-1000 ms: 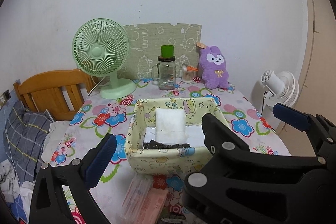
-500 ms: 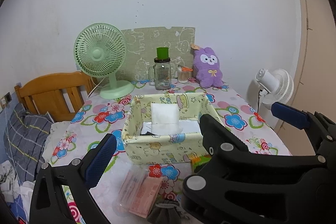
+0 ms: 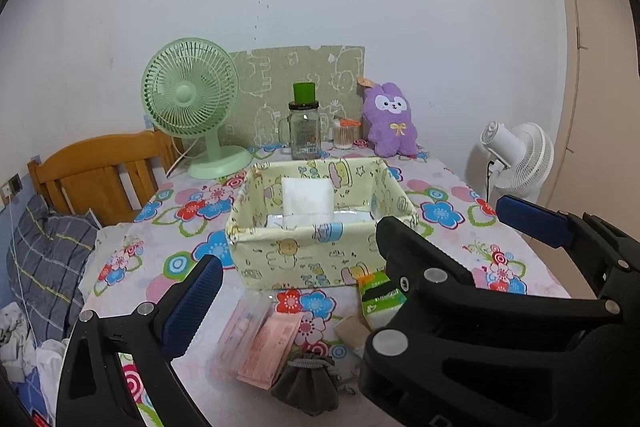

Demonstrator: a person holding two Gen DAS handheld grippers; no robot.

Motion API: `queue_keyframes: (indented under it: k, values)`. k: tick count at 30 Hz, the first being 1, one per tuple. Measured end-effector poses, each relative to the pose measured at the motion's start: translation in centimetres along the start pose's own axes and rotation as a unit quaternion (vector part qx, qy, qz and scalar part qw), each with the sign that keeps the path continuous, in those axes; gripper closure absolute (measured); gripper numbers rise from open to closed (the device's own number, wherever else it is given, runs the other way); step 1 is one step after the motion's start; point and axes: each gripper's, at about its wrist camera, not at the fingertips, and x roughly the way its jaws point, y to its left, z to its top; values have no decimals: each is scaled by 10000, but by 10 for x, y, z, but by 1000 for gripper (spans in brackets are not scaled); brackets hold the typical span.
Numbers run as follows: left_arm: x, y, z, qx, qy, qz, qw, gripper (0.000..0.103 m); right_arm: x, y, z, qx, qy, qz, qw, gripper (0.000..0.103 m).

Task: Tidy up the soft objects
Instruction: 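Open both tools and withdraw them up out of the box, then reach the right tool to the green tissue pack and grasp it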

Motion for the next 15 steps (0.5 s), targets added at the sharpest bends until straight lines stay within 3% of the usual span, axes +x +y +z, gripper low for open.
queue_keyframes:
  k: [4,15]
  values:
    - [5,1,-9,-33,66,24,10000,1,4,1,-9,-15,70,-76,9999,17]
    - [17,5,-36,-85,160,102,9998,5,18,3,-37,-7,182,-39,9998,18]
